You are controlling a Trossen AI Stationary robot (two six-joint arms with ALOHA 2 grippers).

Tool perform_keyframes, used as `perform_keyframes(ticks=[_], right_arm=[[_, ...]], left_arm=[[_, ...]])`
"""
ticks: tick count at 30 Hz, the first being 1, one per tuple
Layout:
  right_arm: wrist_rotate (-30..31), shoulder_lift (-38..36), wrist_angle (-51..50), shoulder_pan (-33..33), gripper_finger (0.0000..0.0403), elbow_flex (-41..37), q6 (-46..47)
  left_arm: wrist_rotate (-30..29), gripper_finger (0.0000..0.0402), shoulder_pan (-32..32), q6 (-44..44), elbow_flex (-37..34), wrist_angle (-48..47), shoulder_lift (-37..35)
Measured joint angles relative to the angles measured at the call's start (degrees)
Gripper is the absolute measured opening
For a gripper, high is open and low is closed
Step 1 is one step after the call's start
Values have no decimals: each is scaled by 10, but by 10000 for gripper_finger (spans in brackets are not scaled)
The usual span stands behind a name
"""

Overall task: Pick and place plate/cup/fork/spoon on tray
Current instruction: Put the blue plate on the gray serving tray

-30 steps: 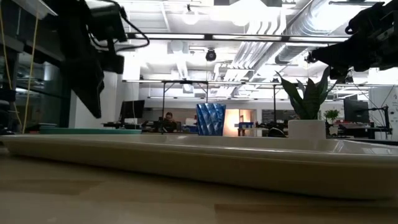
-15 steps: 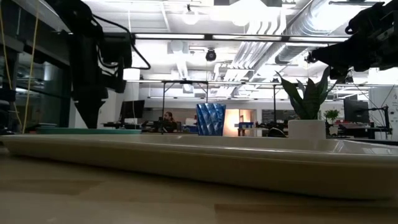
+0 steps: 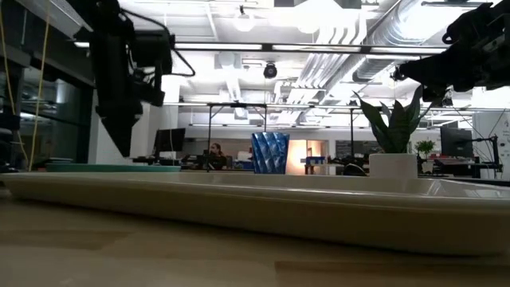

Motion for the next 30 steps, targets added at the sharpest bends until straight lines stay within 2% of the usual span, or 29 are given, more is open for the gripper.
perform_keyframes(ticks=[8,14,19,23,30], right_arm=[[0,0,0,0,0,0,0],[0,0,0,0,0,0,0],[0,0,0,0,0,0,0],[0,0,0,0,0,0,0],[0,0,0,0,0,0,0]], left_arm=[[107,225,-17,5,0,-62,-14],[105,225,-39,-3,-5,-71,-11],[65,225,-53,-33,-6,-69,-11],[71,225,-59,-38,-12,-61,-11],[66,225,-59,-29,-12,-23,35]])
